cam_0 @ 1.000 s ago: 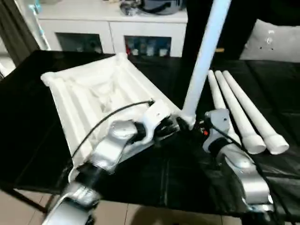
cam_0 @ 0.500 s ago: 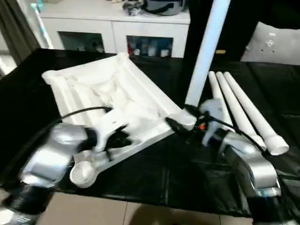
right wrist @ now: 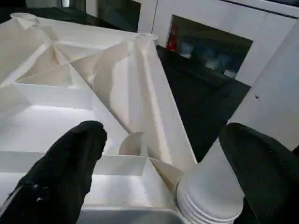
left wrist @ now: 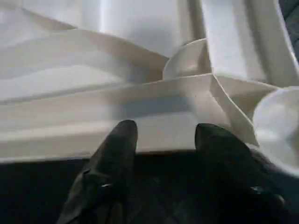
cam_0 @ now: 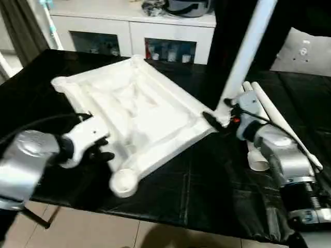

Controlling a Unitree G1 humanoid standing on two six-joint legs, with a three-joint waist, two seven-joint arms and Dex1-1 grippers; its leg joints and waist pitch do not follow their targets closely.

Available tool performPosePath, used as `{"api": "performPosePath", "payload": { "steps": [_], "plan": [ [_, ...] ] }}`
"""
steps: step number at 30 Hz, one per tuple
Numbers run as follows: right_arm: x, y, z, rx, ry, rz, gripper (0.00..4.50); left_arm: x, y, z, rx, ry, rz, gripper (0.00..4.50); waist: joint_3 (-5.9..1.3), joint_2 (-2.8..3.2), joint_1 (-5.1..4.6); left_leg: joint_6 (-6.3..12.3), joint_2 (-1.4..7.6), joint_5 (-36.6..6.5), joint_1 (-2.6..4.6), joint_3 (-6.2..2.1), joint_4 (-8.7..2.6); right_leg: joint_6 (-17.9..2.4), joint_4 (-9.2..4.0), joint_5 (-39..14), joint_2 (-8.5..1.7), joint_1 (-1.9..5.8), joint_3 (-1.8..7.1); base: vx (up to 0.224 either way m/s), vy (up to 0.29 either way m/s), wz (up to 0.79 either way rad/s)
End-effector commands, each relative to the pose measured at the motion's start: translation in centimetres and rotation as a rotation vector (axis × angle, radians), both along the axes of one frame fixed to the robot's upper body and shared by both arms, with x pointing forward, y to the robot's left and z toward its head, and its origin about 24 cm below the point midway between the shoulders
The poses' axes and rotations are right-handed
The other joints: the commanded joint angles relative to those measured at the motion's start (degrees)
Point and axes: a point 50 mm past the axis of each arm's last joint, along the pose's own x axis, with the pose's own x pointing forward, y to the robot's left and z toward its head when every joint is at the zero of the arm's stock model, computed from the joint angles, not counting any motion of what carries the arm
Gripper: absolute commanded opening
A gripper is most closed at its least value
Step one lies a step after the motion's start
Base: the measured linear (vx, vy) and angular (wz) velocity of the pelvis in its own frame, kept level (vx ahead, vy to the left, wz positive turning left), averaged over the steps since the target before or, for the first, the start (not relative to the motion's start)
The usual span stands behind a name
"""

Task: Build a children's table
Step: Rotate leg to tighten, then rotate table base

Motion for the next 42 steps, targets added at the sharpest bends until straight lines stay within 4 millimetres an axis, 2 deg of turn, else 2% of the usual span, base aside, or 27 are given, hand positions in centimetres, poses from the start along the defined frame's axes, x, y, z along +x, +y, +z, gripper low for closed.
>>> {"api": "performPosePath", "payload": {
  "steps": [1, 5, 6, 8, 11, 12, 13, 15, 17, 18, 20, 21, 24, 27, 28, 30, 32, 33, 34, 35, 38, 42],
  "plan": [
    [-0.5, 0.7, -0.2, -0.007, -0.011, 0.034, 4.50, -0.3, 0.3, 0.7, 0.035, -0.017, -0.072, 2.63, -3.60, 0.22, -0.16, 1.88, 2.48, -9.6, 0.45, -0.67, -4.21, -11.8, -3.11, -15.5, -3.36, 2.95, 2.67, 0.000, 0.000, 0.00],
    [-1.4, 1.5, -0.8, -0.029, -0.009, 0.083, 4.50, 0.3, 1.2, 0.8, 0.099, -0.047, -0.081, 2.90, -3.49, 0.31, -0.29, 0.95, 2.50, -11.4, 0.64, -0.67, -4.37, -11.1, -3.22, -17.1, -3.18, 2.73, 2.68, 0.000, 0.000, 0.00],
    [-1.9, 1.9, -1.1, -0.026, -0.009, 0.107, 4.50, 0.3, 1.3, 0.8, 0.109, -0.049, -0.088, 3.03, -3.45, 0.58, -0.30, 0.25, 2.59, -12.9, 0.80, -0.73, -4.47, -10.7, -3.33, -18.1, -3.25, 2.66, 2.76, 0.000, 0.000, 0.00],
    [-2.5, 2.4, -1.4, -0.018, 0.003, 0.139, 4.50, 0.5, 1.5, 0.8, 0.115, -0.052, -0.100, 3.06, -3.47, 0.47, -0.29, 0.13, 2.53, -13.4, 0.75, -0.73, -4.48, -10.5, -3.33, -18.4, -3.28, 2.66, 2.81, 0.000, 0.000, 0.00],
    [-3.9, 3.3, -2.3, -0.024, 0.032, 0.193, 4.50, 0.6, 1.7, 1.0, 0.120, -0.056, -0.143, 3.44, -3.36, 0.38, -0.11, 0.14, 2.57, -14.5, 0.78, -0.81, -4.61, -9.6, -3.47, -20.0, -3.33, 2.54, 2.93, 0.000, 0.000, 0.00],
    [-4.0, 3.3, -2.3, -0.025, 0.033, 0.193, 4.50, 0.6, 1.7, 1.0, 0.120, -0.058, -0.147, 3.53, -3.39, 0.41, -0.12, -0.08, 2.63, -14.8, 0.84, -0.89, -4.69, -9.6, -3.49, -20.3, -3.34, 2.51, 2.91, 0.000, 0.000, 0.00],
    [-4.6, 3.3, -3.0, -0.044, 0.059, 0.178, 4.50, 1.0, 1.6, 1.6, 0.100, -0.111, -0.211, 3.53, -3.13, -0.03, -0.06, 0.20, 2.44, -15.0, 0.57, -0.97, -4.74, -9.4, -3.76, -21.4, -3.31, 2.51, 2.90, 0.000, 0.000, 0.00],
    [-5.0, 3.1, -3.6, -0.053, 0.086, 0.158, 4.50, 1.5, 1.5, 1.7, 0.098, -0.149, -0.246, 3.69, -3.24, 0.02, -0.05, -0.46, 2.55, -16.0, 0.87, -0.96, -4.78, -9.0, -3.69, -22.1, -3.29, 2.36, 3.00, 0.000, 0.000, 0.00],
    [-5.3, 3.0, -4.0, -0.071, 0.104, 0.148, 4.50, 1.6, 1.3, 1.3, 0.108, -0.145, -0.282, 3.87, -3.09, -0.13, -0.19, -0.99, 2.62, -17.2, 0.78, -1.08, -4.97, -8.7, -3.77, -23.1, -3.42, 2.45, 2.95, 0.000, 0.000, 0.00],
    [-5.5, 2.9, -4.4, -0.090, 0.119, 0.147, 4.50, 1.5, 1.2, 0.9, 0.120, -0.121, -0.318, 3.87, -3.17, -0.07, -0.22, -1.49, 2.68, -18.0, 1.02, -1.08, -4.94, -8.5, -3.76, -23.9, -3.57, 2.29, 3.07, 0.000, 0.000, 0.00],
    [-5.8, 2.9, -4.9, -0.127, 0.153, 0.155, 4.50, 1.6, 1.1, -0.2, 0.163, -0.079, -0.382, 3.87, -3.13, -0.04, -0.16, -1.40, 2.63, -18.0, 1.07, -1.09, -4.97, -8.3, -3.87, -23.8, -3.48, 2.21, 3.11, 0.000, 0.000, 0.00],
    [-5.9, 2.9, -5.1, -0.138, 0.166, 0.158, 4.50, 1.6, 1.1, -0.5, 0.179, -0.070, -0.402, 3.87, -3.10, 0.18, -0.21, -1.36, 2.54, -18.1, 1.02, -1.08, -4.99, -8.2, -3.89, -23.6, -3.42, 2.25, 3.17, 0.000, 0.000, 0.00],
    [-6.1, 3.0, -5.6, -0.169, 0.185, 0.163, 4.50, 2.0, 1.5, -1.4, 0.236, -0.029, -0.432, 3.87, -3.30, 0.00, -0.32, -1.59, 2.65, -17.1, 0.91, -1.06, -4.94, -8.5, -3.63, -21.7, -3.55, 2.41, 3.23, 0.000, 0.000, 0.00],
    [-5.9, 3.4, -5.8, -0.170, 0.192, 0.158, 4.50, 2.8, 2.1, -2.2, 0.328, -0.015, -0.445, 3.87, -3.44, 0.08, -0.20, -1.81, 2.65, -16.7, 1.14, -1.00, -4.81, -8.9, -3.47, -20.9, -3.62, 2.42, 3.29, 0.000, 0.000, 0.00],
    [-5.9, 3.5, -5.8, -0.171, 0.191, 0.157, 4.50, 3.0, 2.1, -2.3, 0.342, -0.018, -0.450, 3.87, -3.45, -0.08, -0.27, -1.82, 2.63, -16.4, 1.04, -1.00, -4.80, -8.9, -3.44, -20.3, -3.54, 2.49, 3.27, 0.000, 0.000, 0.00],
    [-5.9, 3.6, -5.8, -0.172, 0.189, 0.156, 4.50, 3.2, 2.1, -2.4, 0.350, -0.021, -0.448, 3.87, -3.43, -0.02, -0.19, -1.98, 2.79, -16.3, 1.07, -1.03, -4.86, -9.5, -3.34, -19.6, -3.70, 2.50, 3.30, 0.000, 0.000, 0.00],
    [-5.6, 4.0, -5.8, -0.157, 0.179, 0.150, 4.50, 3.7, 1.6, -2.7, 0.316, -0.036, -0.464, 3.87, -3.46, -0.57, -0.26, -1.82, 2.67, -15.7, 1.03, -0.84, -4.76, -9.9, -3.24, -19.1, -3.62, 2.48, 3.30, 0.000, 0.000, 0.00],
    [-5.5, 4.1, -5.7, -0.152, 0.178, 0.150, 4.50, 3.8, 1.4, -2.8, 0.298, -0.038, -0.469, 3.87, -3.55, -0.20, -0.10, -1.90, 2.79, -15.3, 1.09, -0.91, -4.74, -10.5, -3.09, -18.4, -3.88, 2.52, 3.34, 0.000, 0.000, 0.00],
    [-5.4, 4.4, -5.8, -0.157, 0.177, 0.153, 4.50, 3.9, 0.9, -3.1, 0.285, -0.029, -0.497, 3.87, -3.54, -0.65, -0.14, -1.76, 2.85, -15.1, 1.08, -0.77, -4.73, -10.6, -3.19, -17.9, -3.78, 2.48, 3.34, 0.000, 0.000, 0.00],
    [-5.3, 4.4, -5.9, -0.157, 0.177, 0.153, 4.50, 4.0, 0.9, -3.2, 0.283, -0.028, -0.500, 3.87, -3.53, -0.52, -0.03, -1.72, 2.82, -15.1, 1.12, -0.81, -4.71, -10.7, -3.12, -18.0, -3.85, 2.46, 3.34, 0.000, 0.000, 0.00],
    [-4.7, 5.1, -6.0, -0.168, 0.179, 0.156, 4.50, 4.5, -0.7, -4.1, 0.291, -0.044, -0.590, 3.87, -3.47, -0.73, -0.04, -1.82, 2.73, -15.9, 1.17, -0.84, -4.69, -10.2, -3.45, -20.5, -3.94, 2.35, 3.27, 0.000, 0.000, 0.00],
    [-4.2, 5.6, -6.5, -0.188, 0.187, 0.166, 4.50, 5.3, -1.5, -4.6, 0.307, -0.022, -0.635, 3.59, -3.62, -0.88, 0.10, -2.05, 2.96, -14.5, 1.03, -0.86, -4.69, -10.3, -3.04, -17.5, -4.12, 2.65, 3.39, 0.000, 0.000, 0.00]
  ]
}}
